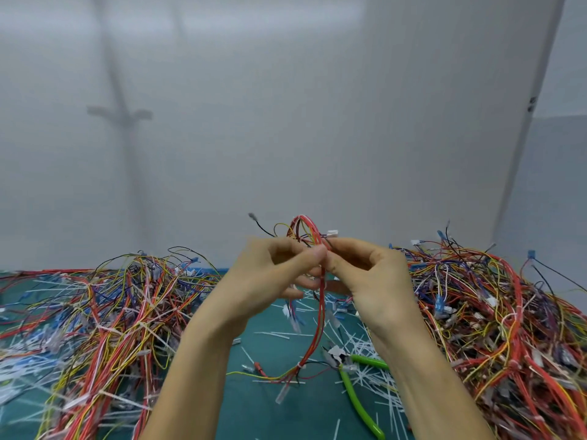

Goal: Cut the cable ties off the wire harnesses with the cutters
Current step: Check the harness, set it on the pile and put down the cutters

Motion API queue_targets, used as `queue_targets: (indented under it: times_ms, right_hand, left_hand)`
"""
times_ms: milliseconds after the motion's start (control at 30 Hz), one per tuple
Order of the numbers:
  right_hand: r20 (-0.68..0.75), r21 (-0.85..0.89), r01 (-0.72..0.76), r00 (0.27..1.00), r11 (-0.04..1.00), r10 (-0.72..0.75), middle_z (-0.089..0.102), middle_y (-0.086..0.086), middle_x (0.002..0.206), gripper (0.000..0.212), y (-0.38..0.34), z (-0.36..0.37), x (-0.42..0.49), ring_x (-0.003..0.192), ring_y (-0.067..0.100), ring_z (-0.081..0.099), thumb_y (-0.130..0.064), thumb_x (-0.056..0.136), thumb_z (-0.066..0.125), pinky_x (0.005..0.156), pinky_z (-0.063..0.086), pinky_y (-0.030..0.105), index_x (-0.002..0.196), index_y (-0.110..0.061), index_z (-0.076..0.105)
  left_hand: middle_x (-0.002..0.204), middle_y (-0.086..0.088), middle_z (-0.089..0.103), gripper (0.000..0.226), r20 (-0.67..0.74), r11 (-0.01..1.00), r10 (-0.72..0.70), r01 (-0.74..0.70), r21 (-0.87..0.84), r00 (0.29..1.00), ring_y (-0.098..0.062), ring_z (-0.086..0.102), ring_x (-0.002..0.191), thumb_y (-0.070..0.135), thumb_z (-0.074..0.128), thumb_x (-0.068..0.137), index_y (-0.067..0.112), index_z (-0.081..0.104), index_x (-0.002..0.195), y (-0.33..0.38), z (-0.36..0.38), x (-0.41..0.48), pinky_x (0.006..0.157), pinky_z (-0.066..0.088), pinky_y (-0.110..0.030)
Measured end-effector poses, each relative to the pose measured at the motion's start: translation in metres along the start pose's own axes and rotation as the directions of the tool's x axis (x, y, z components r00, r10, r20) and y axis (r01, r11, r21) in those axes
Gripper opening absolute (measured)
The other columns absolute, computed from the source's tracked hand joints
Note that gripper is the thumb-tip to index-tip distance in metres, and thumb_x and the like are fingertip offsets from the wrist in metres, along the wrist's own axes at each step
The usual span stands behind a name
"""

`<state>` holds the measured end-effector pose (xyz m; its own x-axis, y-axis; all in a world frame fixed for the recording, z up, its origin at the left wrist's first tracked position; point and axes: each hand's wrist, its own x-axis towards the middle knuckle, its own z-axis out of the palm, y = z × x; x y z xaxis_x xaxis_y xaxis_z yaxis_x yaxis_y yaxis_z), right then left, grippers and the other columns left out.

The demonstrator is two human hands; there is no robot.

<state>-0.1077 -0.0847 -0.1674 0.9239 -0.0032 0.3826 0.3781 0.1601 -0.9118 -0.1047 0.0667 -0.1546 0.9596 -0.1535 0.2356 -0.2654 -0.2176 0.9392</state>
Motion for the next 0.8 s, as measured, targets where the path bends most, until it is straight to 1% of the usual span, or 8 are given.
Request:
queue_targets:
  times_ms: [100,200,333,433,533,600,700,800]
  right_hand:
    - [-0.063,0.023,0.001,0.998,1.000,0.001,0.077,0.000,0.078,0.013,0.001,0.000,0.001,0.069,0.011,0.072,-0.006,0.082,0.075,0.062,0.058,0.022,0.084,-0.019,0.077]
    - [-0.102,-0.008,0.013,0.995,1.000,-0.014,0.077,-0.002,0.077,0.013,0.001,0.001,0.002,0.065,0.009,0.069,-0.010,0.080,0.077,0.057,0.056,0.022,0.079,-0.024,0.077]
    - [-0.074,0.032,-0.006,0.997,0.999,0.008,0.076,-0.004,0.078,0.007,0.001,0.000,0.004,0.068,0.006,0.069,-0.020,0.086,0.072,0.058,0.055,0.021,0.081,-0.021,0.076]
    - [-0.007,-0.052,-0.055,0.998,0.997,0.054,0.074,-0.015,0.079,0.013,0.001,-0.006,0.006,0.075,-0.001,0.068,-0.029,0.088,0.069,0.066,0.057,0.020,0.095,-0.019,0.071]
    - [0.163,-0.165,-0.142,0.972,0.976,0.169,0.078,-0.003,0.089,0.019,-0.003,-0.016,0.005,0.085,0.016,0.074,-0.021,0.086,0.073,0.080,0.060,0.029,0.104,-0.016,0.070]
    - [0.239,-0.196,-0.192,0.942,0.962,0.237,0.078,0.003,0.091,0.025,-0.006,-0.024,0.005,0.085,0.020,0.075,-0.013,0.085,0.074,0.080,0.061,0.031,0.109,-0.016,0.067]
    - [0.338,-0.315,-0.187,0.894,0.930,0.295,0.078,0.000,0.092,0.027,-0.008,-0.034,0.004,0.088,0.013,0.074,-0.010,0.083,0.075,0.072,0.055,0.020,0.108,-0.018,0.068]
    - [0.388,-0.392,-0.104,0.882,0.914,0.267,0.078,-0.005,0.090,0.014,-0.007,-0.035,0.002,0.086,0.006,0.073,-0.008,0.083,0.076,0.070,0.051,0.010,0.095,-0.016,0.076]
  left_hand:
    - [0.096,0.002,0.076,0.020,0.170,0.996,0.040,-0.052,0.070,0.985,-0.013,0.073,0.088,0.028,0.072,0.086,0.019,0.073,0.104,-0.002,0.004,-0.001,0.070,0.057,-0.023]
    - [0.093,-0.004,0.076,0.023,0.183,0.993,0.082,-0.096,0.072,0.980,-0.015,0.072,0.081,0.005,0.075,0.083,0.010,0.073,0.105,-0.002,0.008,0.000,0.071,0.058,-0.025]
    - [0.087,-0.018,0.071,0.020,0.015,0.987,0.158,-0.158,-0.017,0.987,-0.026,0.074,0.077,-0.004,0.072,0.082,0.003,0.073,0.100,-0.001,0.016,0.002,0.068,0.059,-0.027]
    - [0.076,-0.015,0.072,0.019,-0.155,0.967,0.154,-0.181,-0.180,0.976,-0.021,0.073,0.072,-0.004,0.071,0.082,0.004,0.072,0.100,-0.001,0.015,0.005,0.065,0.059,-0.025]
    - [0.071,-0.006,0.071,0.018,-0.245,0.949,0.148,-0.207,-0.238,0.958,-0.017,0.072,0.071,-0.005,0.071,0.082,0.003,0.071,0.098,-0.003,0.011,0.007,0.065,0.059,-0.024]
    - [0.073,-0.007,0.072,0.018,-0.280,0.934,0.141,-0.222,-0.281,0.950,-0.019,0.073,0.073,-0.004,0.070,0.082,0.005,0.071,0.097,-0.002,0.011,0.006,0.064,0.057,-0.021]
    - [0.075,-0.007,0.074,0.015,-0.358,0.894,0.125,-0.261,-0.363,0.925,-0.019,0.074,0.075,-0.004,0.069,0.084,0.006,0.072,0.094,0.001,0.013,0.006,0.064,0.057,-0.020]
    - [0.077,-0.004,0.075,0.012,-0.427,0.856,0.091,-0.290,-0.428,0.899,-0.018,0.074,0.076,-0.003,0.068,0.084,0.005,0.072,0.093,0.003,0.014,0.007,0.065,0.057,-0.020]
